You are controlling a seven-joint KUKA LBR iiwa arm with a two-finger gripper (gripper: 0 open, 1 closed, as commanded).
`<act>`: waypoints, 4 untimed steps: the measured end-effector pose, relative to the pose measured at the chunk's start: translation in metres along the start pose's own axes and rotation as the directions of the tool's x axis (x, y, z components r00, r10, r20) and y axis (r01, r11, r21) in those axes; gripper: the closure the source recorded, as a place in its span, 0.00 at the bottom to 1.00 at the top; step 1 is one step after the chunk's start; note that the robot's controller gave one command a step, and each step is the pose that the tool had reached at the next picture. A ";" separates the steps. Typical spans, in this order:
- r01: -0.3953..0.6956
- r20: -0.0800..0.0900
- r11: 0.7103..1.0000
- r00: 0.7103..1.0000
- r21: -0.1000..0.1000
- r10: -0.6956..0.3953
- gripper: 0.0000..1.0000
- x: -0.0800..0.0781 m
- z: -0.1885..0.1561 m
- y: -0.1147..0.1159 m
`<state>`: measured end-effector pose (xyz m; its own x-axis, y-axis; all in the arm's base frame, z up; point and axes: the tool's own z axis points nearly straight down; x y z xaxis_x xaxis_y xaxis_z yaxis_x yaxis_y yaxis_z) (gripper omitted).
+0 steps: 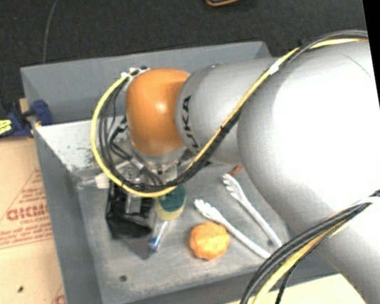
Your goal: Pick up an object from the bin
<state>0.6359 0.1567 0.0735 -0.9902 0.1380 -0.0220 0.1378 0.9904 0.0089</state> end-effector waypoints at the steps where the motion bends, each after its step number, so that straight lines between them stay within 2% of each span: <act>1: 0.002 0.001 1.000 1.000 0.001 -0.002 1.00 0.001 0.000 0.001; 2: 0.001 -0.009 1.000 1.000 0.005 -0.001 1.00 0.004 -0.012 -0.001; 3: 0.001 0.002 1.000 1.000 0.000 -0.001 1.00 0.000 -0.044 0.000; 4: 0.000 0.004 1.000 1.000 -0.001 0.000 1.00 -0.001 -0.054 0.000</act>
Offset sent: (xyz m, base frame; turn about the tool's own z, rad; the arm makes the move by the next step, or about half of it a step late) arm -0.0004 0.0006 0.1089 -0.0015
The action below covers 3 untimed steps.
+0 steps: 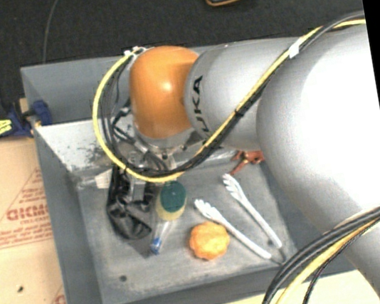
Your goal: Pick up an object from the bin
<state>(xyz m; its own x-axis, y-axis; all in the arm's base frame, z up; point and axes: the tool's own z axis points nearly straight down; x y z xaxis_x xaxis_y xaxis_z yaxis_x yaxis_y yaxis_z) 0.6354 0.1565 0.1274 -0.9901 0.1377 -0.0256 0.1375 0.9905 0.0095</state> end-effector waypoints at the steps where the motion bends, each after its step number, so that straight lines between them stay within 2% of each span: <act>1: 0.000 0.001 1.000 1.000 -0.001 0.000 1.00 0.000 -0.006 0.000; 3: -0.002 0.002 1.000 1.000 -0.002 0.002 1.00 -0.001 -0.028 0.000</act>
Offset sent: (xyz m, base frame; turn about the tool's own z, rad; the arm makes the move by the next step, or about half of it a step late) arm 0.0000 -0.0002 0.0226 0.0002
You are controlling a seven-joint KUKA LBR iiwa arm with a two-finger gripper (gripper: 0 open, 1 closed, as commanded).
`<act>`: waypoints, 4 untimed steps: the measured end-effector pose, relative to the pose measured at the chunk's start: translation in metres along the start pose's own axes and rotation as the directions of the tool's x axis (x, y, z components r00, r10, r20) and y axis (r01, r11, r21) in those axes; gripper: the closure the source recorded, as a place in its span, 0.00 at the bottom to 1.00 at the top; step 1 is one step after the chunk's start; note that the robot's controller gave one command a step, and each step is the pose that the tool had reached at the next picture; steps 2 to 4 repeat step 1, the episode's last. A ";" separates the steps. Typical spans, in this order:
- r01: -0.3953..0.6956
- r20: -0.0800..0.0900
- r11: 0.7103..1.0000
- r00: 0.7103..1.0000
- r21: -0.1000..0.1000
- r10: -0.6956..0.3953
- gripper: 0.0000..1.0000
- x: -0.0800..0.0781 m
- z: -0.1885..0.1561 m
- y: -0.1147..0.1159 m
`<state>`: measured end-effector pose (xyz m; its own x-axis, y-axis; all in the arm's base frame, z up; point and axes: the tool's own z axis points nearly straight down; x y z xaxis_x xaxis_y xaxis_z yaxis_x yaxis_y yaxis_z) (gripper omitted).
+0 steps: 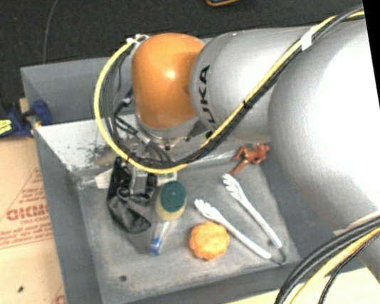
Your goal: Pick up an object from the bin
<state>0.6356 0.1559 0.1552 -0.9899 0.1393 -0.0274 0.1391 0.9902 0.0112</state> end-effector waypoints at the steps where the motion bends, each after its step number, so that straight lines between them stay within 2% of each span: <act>1: 0.000 0.005 1.000 1.000 -0.002 0.000 1.00 -0.002 -0.012 0.000; 4: 0.000 0.005 1.000 1.000 -0.002 0.000 1.00 -0.002 -0.012 0.000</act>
Offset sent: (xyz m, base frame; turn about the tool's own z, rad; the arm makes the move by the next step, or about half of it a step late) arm 0.0010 0.0001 0.0159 0.0003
